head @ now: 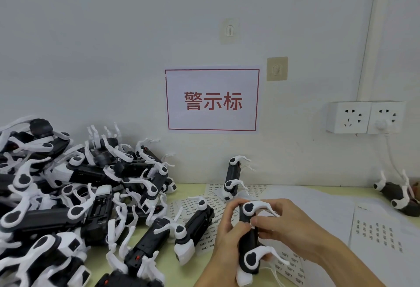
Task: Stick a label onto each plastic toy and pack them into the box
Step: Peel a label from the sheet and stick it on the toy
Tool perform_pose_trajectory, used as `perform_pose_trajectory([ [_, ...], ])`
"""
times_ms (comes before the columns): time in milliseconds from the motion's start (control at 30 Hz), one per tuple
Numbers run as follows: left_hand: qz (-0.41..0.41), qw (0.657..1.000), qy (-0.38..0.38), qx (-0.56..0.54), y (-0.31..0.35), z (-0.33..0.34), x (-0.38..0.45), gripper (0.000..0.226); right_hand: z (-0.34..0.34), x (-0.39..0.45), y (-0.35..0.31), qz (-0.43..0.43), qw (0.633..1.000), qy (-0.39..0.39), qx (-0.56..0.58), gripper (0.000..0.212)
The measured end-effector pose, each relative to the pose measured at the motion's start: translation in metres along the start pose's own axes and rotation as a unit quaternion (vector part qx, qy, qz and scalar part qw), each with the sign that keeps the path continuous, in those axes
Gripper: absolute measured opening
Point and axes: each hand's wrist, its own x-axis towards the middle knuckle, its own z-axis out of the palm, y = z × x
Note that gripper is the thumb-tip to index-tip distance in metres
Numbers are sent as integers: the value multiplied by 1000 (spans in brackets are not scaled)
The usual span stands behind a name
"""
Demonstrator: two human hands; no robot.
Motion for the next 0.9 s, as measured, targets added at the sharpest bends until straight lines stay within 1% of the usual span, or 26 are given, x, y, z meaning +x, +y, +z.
perform_pose_trajectory([
  [67,-5,1000,-1,-15,0,0,-1,47,0,-1,0,1,1000,-12,4,22],
  [133,-11,999,-3,-32,1,1,-2,47,-1,-1,0,3,1000,-16,-16,28],
  [267,-10,999,5,-42,3,3,-2,48,-4,1,0,-8,999,-42,-10,27],
  [367,-15,999,15,-50,3,4,-2,42,-8,-2,-1,-4,998,-60,-24,35],
  [433,-29,998,17,-54,4,4,-2,44,-12,-4,-4,9,997,-53,-48,34],
  [533,-60,997,5,-52,5,4,-2,55,-19,-7,-10,28,996,-52,-64,29],
  [600,-75,996,-5,-52,5,4,-4,59,-18,-7,-12,36,997,-42,-60,26],
  [667,-83,995,-5,-47,6,4,-4,61,-14,-5,-11,49,996,-12,-69,24],
  [767,-88,995,4,-52,7,6,-3,65,-9,-3,-12,55,994,27,-95,28],
  [833,-84,994,0,-70,6,8,-2,70,-8,-3,-13,48,995,37,-78,29],
  [900,-77,993,-3,-90,5,9,-2,67,-7,-2,-14,43,996,60,-59,29],
])
